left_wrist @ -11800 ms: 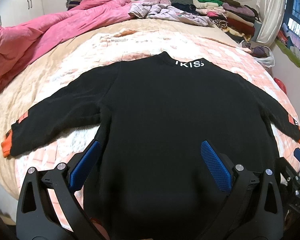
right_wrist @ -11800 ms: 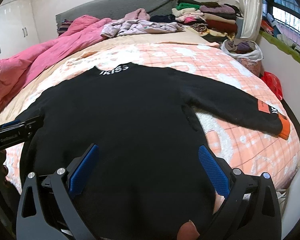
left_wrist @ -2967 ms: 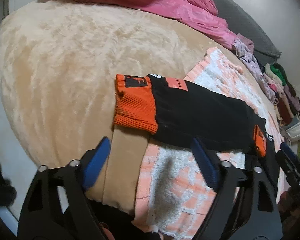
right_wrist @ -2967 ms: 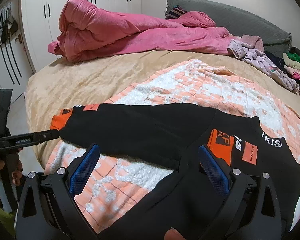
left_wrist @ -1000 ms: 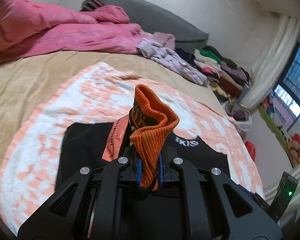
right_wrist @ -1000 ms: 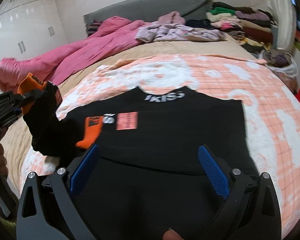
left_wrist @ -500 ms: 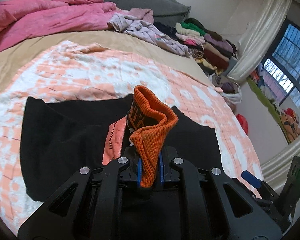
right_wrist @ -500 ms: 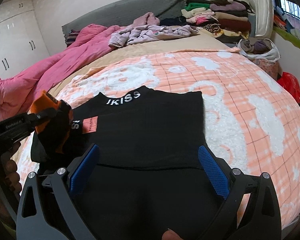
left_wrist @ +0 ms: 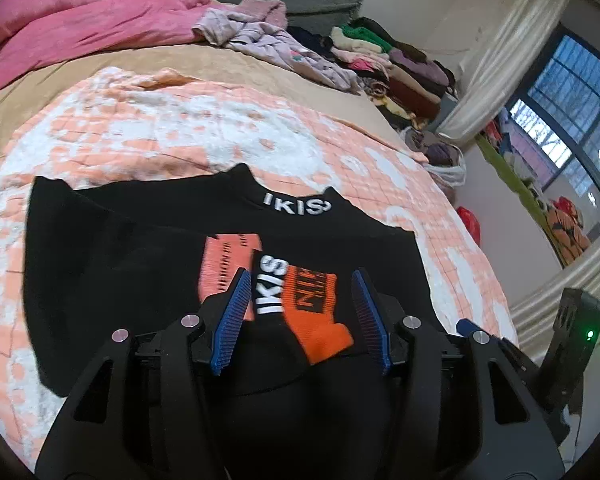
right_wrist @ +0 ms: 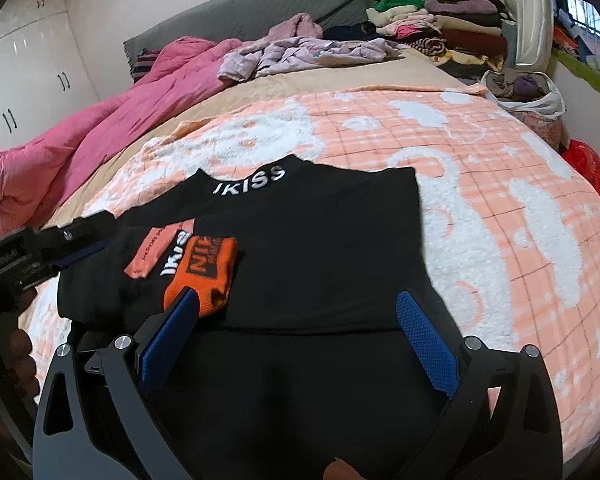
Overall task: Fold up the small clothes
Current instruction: 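Carry the sleeve across the shirt body and lay the cuff down, left tool, then grasp the laid orange cuff with the right tool and straighten it on the shirt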
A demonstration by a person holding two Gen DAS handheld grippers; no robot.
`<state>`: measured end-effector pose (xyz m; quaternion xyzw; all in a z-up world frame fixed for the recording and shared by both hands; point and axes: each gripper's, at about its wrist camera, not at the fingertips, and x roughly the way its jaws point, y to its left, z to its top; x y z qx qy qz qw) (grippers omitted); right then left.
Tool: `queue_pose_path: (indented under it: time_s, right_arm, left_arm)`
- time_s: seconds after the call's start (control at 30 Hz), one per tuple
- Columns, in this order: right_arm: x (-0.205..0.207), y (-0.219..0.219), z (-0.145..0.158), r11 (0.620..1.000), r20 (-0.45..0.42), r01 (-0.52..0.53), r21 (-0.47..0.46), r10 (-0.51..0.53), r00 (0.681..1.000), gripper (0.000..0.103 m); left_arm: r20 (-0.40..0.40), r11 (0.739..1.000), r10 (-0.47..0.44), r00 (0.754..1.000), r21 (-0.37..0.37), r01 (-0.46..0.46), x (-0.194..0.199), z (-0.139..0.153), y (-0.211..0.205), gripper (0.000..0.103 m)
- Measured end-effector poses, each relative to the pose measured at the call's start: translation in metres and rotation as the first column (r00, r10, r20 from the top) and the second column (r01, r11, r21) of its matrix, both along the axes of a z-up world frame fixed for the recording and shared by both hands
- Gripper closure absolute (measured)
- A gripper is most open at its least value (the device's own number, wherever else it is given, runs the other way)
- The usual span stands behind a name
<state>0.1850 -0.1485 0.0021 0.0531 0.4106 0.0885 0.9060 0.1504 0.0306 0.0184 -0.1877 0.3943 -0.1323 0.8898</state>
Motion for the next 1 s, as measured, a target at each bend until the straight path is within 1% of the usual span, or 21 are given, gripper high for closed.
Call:
queue_pose_path:
  time_s: [0.1, 0.2, 0.27, 0.3, 0.33, 0.37, 0.4, 0.53, 0.6, 0.7, 0.73, 0.77, 0.8, 0.83, 0.9, 1.0]
  right_arm:
    - [0.005, 0.008, -0.004, 1.000, -0.014, -0.020, 0.009, 0.020, 1.000, 0.005]
    - [0.012, 0.022, -0.007, 0.998, -0.023, -0.059, 0.023, 0.060, 0.998, 0.005]
    - [0.021, 0.034, -0.011, 0.995, -0.041, -0.092, 0.042, 0.094, 0.995, 0.006]
    - [0.026, 0.039, -0.015, 0.992, -0.057, -0.107, 0.060, 0.111, 0.992, 0.006]
    - [0.031, 0.045, -0.019, 0.991, -0.074, -0.116, 0.065, 0.121, 0.990, 0.010]
    - [0.034, 0.049, -0.021, 0.989, -0.082, -0.127, 0.069, 0.133, 0.988, 0.019]
    - [0.038, 0.055, -0.025, 0.988, -0.093, -0.141, 0.070, 0.147, 0.985, 0.021]
    - [0.062, 0.067, -0.042, 0.991, -0.135, -0.125, 0.043, 0.130, 0.982, 0.022]
    - [0.071, 0.068, -0.050, 0.993, -0.146, -0.111, 0.043, 0.116, 0.982, 0.027]
    - [0.077, 0.072, -0.056, 0.993, -0.146, -0.113, 0.038, 0.117, 0.982, 0.048]
    - [0.077, 0.075, -0.056, 0.989, -0.138, -0.139, 0.045, 0.144, 0.980, 0.064]
    - [0.076, 0.079, -0.055, 0.985, -0.134, -0.164, 0.053, 0.170, 0.976, 0.069]
    - [0.075, 0.083, -0.054, 0.982, -0.127, -0.183, 0.041, 0.187, 0.974, 0.072]
    - [0.073, 0.088, -0.052, 0.979, -0.112, -0.201, 0.025, 0.203, 0.973, 0.083]
    - [0.069, 0.091, -0.047, 0.974, -0.090, -0.226, 0.025, 0.227, 0.970, 0.096]
    - [0.061, 0.088, -0.036, 0.968, -0.053, -0.244, 0.053, 0.247, 0.968, 0.096]
  left_arm:
    - [0.003, 0.999, 0.040, 0.999, 0.019, -0.040, -0.002, 0.001, 0.012, 0.058]
    - [0.010, 0.995, 0.091, 0.996, 0.043, -0.092, -0.007, 0.003, 0.028, 0.048]
    - [0.015, 0.990, 0.131, 0.991, 0.057, -0.132, -0.011, 0.004, 0.041, 0.048]
    - [0.016, 0.987, 0.147, 0.989, 0.059, -0.148, -0.013, 0.005, 0.048, 0.046]
    - [0.018, 0.985, 0.158, 0.987, 0.064, -0.159, -0.014, 0.006, 0.052, 0.042]
    - [0.022, 0.982, 0.174, 0.985, 0.072, -0.175, -0.016, 0.007, 0.057, 0.039]
    - [0.028, 0.977, 0.195, 0.980, 0.079, -0.196, -0.019, 0.008, 0.065, 0.038]
    - [0.043, 0.962, 0.250, 0.967, 0.097, -0.253, -0.027, 0.010, 0.086, 0.037]
    - [0.047, 0.953, 0.279, 0.959, 0.106, -0.283, -0.034, 0.009, 0.097, 0.036]
    - [0.038, 0.944, 0.311, 0.950, 0.104, -0.313, -0.039, 0.006, 0.112, 0.036]
    - [0.031, 0.940, 0.322, 0.946, 0.105, -0.324, -0.042, 0.003, 0.118, 0.036]
    - [0.027, 0.938, 0.328, 0.944, 0.106, -0.329, -0.042, 0.002, 0.121, 0.036]
    - [0.023, 0.936, 0.335, 0.942, 0.107, -0.335, -0.043, 0.000, 0.124, 0.036]
    - [0.016, 0.933, 0.343, 0.939, 0.106, -0.343, -0.043, -0.002, 0.128, 0.036]
    - [0.011, 0.930, 0.355, 0.935, 0.096, -0.354, -0.045, -0.003, 0.132, 0.036]
    - [0.013, 0.929, 0.358, 0.934, 0.095, -0.357, -0.045, -0.003, 0.134, 0.036]
